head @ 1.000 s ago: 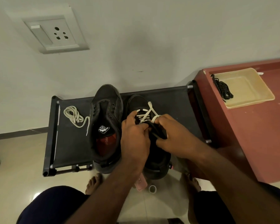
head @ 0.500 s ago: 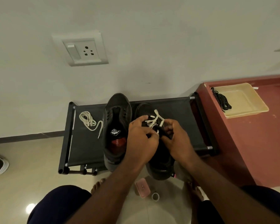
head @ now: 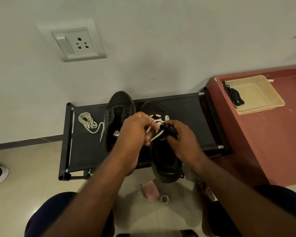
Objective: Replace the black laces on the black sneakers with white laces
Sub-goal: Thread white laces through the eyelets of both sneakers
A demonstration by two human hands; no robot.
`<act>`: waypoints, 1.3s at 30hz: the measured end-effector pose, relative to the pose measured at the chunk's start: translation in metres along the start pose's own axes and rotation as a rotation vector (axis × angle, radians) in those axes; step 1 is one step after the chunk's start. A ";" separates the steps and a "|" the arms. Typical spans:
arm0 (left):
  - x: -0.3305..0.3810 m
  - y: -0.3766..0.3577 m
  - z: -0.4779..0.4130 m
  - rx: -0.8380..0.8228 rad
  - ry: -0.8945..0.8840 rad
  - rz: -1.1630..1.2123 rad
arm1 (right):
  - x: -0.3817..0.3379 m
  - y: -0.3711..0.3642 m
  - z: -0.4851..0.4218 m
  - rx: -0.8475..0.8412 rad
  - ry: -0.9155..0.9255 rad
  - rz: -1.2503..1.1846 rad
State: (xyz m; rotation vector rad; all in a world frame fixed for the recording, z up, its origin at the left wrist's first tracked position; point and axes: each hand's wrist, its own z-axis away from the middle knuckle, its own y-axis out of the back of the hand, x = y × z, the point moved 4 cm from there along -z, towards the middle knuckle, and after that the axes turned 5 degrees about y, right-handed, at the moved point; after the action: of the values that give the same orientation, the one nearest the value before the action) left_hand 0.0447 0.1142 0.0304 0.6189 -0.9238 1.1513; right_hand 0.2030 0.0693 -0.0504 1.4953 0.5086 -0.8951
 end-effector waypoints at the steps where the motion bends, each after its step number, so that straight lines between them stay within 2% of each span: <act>1: -0.002 0.001 0.001 0.104 -0.054 -0.341 | 0.002 -0.001 0.000 0.006 0.004 -0.009; 3: -0.005 -0.007 0.005 0.172 -0.140 -0.760 | 0.005 -0.005 -0.001 -0.009 0.001 -0.012; 6: -0.009 -0.017 0.007 0.181 -0.137 -1.006 | 0.007 -0.006 -0.002 -0.024 -0.017 0.002; 11: -0.016 -0.013 -0.004 0.211 -0.095 -1.171 | 0.002 -0.003 0.000 -0.039 -0.037 -0.010; 15: -0.020 -0.016 -0.006 0.054 -0.141 -1.205 | 0.001 -0.002 0.000 -0.051 -0.077 0.000; 18: -0.012 -0.018 0.000 -0.033 -0.329 -0.981 | -0.004 0.000 0.001 -0.064 -0.077 -0.021; 20: 0.002 -0.015 0.007 0.009 -0.459 -0.667 | -0.006 0.001 0.000 -0.077 -0.090 -0.031; 21: 0.007 -0.013 0.009 -0.004 -0.461 -0.424 | -0.006 0.002 0.000 -0.074 -0.105 -0.031; 24: 0.018 -0.012 0.015 -0.249 -0.296 0.345 | -0.007 0.002 0.000 -0.051 -0.123 -0.004; 26: 0.021 -0.011 0.019 -0.354 -0.161 0.609 | -0.008 0.001 0.001 -0.034 -0.098 0.033; 29: 0.017 -0.011 0.024 -0.346 -0.003 0.742 | -0.010 -0.001 0.000 0.019 -0.086 0.124; 36: 0.019 -0.018 0.035 -0.329 0.086 0.813 | -0.015 -0.001 0.005 0.066 -0.154 0.229; 39: 0.019 -0.017 0.035 -0.299 0.040 0.638 | -0.011 -0.001 0.001 0.056 -0.164 0.198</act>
State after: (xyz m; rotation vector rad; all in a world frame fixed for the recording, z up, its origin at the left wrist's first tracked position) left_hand 0.0534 0.0898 0.0653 0.0451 -1.2761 1.5366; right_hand 0.1957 0.0702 -0.0423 1.4791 0.2123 -0.8719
